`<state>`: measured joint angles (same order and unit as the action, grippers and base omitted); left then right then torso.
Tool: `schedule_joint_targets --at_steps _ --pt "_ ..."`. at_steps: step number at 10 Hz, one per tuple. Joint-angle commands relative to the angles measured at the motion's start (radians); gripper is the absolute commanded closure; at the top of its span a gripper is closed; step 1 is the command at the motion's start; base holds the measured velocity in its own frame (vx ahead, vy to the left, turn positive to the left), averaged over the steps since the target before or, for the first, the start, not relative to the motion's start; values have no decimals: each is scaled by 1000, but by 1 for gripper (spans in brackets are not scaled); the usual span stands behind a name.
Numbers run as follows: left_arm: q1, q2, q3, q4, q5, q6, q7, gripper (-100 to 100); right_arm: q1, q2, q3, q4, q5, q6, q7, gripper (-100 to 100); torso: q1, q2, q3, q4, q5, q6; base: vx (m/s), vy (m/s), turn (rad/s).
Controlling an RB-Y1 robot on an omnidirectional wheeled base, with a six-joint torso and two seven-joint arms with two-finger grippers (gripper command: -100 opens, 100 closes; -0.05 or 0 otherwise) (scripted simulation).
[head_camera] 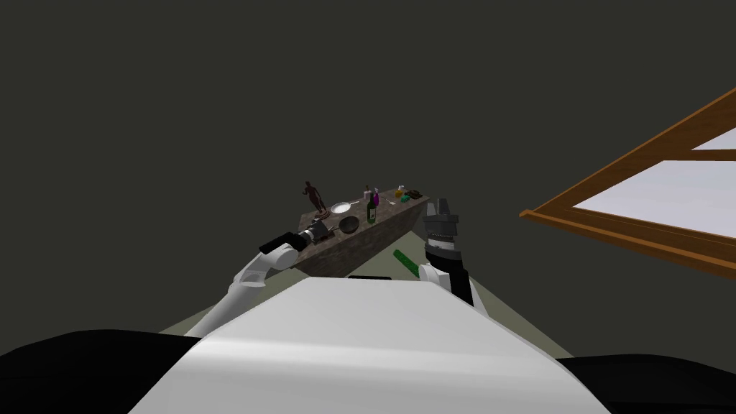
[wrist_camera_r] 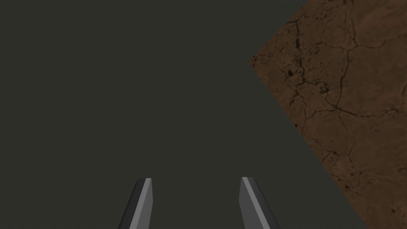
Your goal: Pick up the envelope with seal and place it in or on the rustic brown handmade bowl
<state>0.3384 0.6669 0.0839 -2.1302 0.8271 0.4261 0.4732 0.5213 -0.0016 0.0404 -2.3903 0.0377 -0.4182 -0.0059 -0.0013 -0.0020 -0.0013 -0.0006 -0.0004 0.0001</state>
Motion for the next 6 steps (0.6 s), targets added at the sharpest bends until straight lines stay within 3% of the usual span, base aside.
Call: schedule_joint_targets --at_steps 1,3,4,5,6 --pt "-6 46 3 21 44 50 27 -100 0 0 0 0 0 0 0 0 0 0 0 0 0 0 35 -44 -36" --pt "-6 46 3 21 44 90 27 -100 0 0 0 0 0 0 0 0 0 0 0 0 0 0 26 -24 -2" --pt "-12 85 7 41 81 127 50 -100 0 0 0 0 0 0 0 0 1 0 0 0 0 0 21 -20 -43" --pt "-12 85 7 41 81 153 50 -100 0 0 0 0 0 0 0 0 1 0 0 0 0 0 24 -21 -20" --pt "-17 124 11 61 117 181 72 -100 0 0 0 0 0 0 0 0 1 0 0 0 0 0 34 -34 -45"
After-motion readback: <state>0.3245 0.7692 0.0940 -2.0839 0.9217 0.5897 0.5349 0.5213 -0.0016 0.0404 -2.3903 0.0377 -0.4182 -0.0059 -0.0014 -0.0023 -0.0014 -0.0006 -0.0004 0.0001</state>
